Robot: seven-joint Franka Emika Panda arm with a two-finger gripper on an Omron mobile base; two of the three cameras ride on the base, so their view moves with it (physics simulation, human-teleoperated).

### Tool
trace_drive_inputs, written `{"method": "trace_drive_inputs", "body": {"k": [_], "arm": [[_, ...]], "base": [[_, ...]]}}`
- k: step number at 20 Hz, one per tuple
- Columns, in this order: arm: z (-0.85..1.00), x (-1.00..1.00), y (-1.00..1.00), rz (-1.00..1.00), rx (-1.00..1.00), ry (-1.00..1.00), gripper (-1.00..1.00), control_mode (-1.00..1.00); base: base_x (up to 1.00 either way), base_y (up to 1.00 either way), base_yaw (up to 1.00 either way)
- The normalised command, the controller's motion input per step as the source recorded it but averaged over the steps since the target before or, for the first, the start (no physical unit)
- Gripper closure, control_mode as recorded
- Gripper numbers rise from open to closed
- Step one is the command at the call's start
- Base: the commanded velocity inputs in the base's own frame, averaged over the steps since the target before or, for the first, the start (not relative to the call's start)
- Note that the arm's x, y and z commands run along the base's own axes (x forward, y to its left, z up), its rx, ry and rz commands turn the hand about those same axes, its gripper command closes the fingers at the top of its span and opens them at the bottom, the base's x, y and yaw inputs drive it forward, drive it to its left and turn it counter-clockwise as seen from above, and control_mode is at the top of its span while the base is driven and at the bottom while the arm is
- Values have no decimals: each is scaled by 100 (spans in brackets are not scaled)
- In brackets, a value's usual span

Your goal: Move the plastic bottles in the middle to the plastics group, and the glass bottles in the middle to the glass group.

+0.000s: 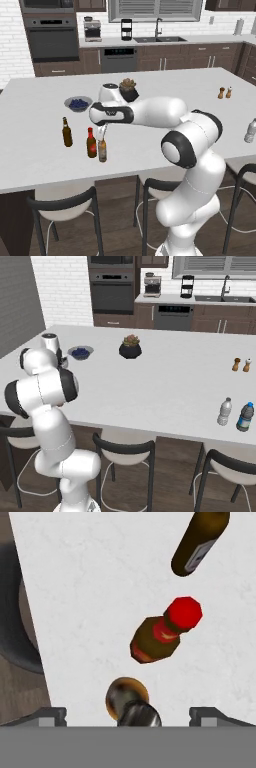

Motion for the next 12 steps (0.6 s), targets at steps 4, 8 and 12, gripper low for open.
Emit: {"method": "trace_drive_inputs", "body": {"k": [4, 8, 12], "arm": [[41, -3, -1, 0, 0, 0, -100, -100], [42, -8, -25, -2, 2, 2, -100, -100], [23, -24, -59, -5, 1, 6, -100, -100]], "base": [[0, 0, 0], [0, 0, 0], [0, 0, 0]]}}
